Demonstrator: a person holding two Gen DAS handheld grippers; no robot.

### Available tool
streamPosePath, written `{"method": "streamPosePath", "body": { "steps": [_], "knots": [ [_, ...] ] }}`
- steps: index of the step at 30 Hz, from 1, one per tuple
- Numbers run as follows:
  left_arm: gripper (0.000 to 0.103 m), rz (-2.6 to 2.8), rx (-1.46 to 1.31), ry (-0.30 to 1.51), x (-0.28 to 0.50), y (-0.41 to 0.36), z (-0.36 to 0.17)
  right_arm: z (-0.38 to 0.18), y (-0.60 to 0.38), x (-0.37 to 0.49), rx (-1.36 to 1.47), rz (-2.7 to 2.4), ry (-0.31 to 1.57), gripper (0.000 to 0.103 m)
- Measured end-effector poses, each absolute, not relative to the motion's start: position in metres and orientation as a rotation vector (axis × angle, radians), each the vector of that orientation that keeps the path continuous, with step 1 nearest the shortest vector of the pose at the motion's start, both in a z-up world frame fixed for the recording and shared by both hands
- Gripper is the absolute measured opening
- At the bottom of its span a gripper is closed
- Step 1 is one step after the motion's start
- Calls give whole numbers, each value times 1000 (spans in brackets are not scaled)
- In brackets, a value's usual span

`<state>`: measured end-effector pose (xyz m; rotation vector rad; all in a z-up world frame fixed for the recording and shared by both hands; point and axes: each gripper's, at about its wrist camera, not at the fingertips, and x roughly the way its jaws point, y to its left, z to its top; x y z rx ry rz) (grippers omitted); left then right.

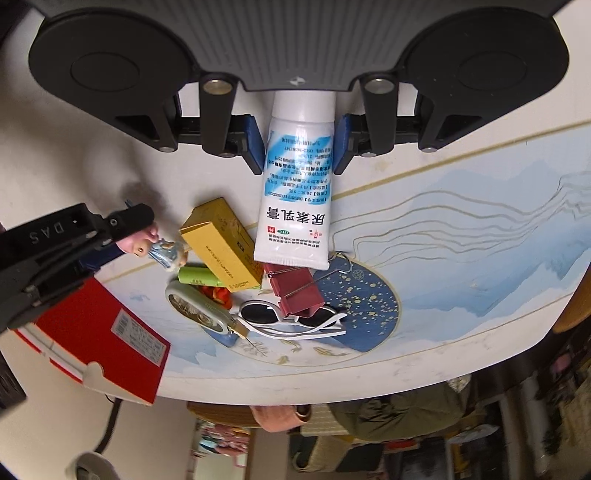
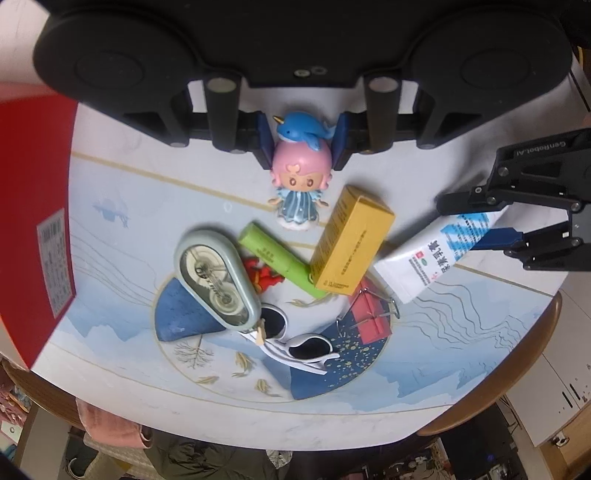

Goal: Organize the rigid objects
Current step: 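Carry the ointment tube and pink figure with both tools into the shoebox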

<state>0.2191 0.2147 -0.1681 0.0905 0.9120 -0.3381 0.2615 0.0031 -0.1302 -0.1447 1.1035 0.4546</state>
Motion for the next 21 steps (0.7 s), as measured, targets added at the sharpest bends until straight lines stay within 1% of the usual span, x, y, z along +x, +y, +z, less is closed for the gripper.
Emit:
{"method": "streamPosePath", "body": {
  "steps": [11,21],
  "knots": [
    [38,-267,9,919,199,199,-151,-105,-26,236,-113,492,1058,32],
    [37,-264,-42,914,189,160,-126,-69,-70,219,-88,518,998,32]
  ]
}}
